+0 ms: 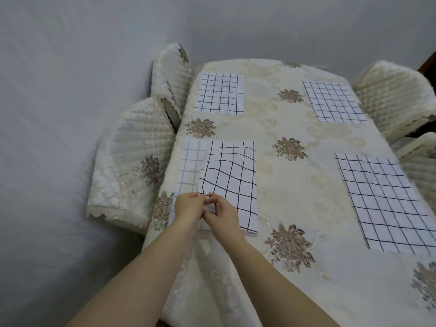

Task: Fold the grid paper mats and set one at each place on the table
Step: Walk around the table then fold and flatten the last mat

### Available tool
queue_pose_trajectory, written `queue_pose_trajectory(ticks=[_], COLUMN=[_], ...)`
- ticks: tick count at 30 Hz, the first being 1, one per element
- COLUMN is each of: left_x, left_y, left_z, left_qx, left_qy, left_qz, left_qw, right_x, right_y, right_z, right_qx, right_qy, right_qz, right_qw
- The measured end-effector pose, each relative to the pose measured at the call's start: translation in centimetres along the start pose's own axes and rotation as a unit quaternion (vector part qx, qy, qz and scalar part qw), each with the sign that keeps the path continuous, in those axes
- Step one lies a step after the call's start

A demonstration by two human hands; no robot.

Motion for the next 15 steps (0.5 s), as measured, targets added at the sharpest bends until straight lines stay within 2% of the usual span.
queue_pose_trajectory(ticks=[6, 15], left_x=[0.6, 2.3], left_y=[3.2, 6.0], left_z=[1.2, 2.5], left_qx=[-0.032, -0.033], left_qy=[-0.003, 0.05], left_qz=[0.031, -0.021], left_qw=[0.999, 0.998], right_x=[0.8, 0.8], right_y=[-2.9, -5.9], right_z=[-0.4, -0.5], right_qx=[0.039, 0.108], right_qy=[0.011, 0.003], right_qz=[-0.061, -0.1], right_qw=[0.997, 0.989])
Point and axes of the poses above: each hand's wrist, its own z-axis towards the middle knuckle, its own y-axis out of the back of the hand, x = y × z, the point moved 5 cm from there along z, towards the middle knuckle, and after that the axes turned 9 degrees about -z, right-handed, at the moved point
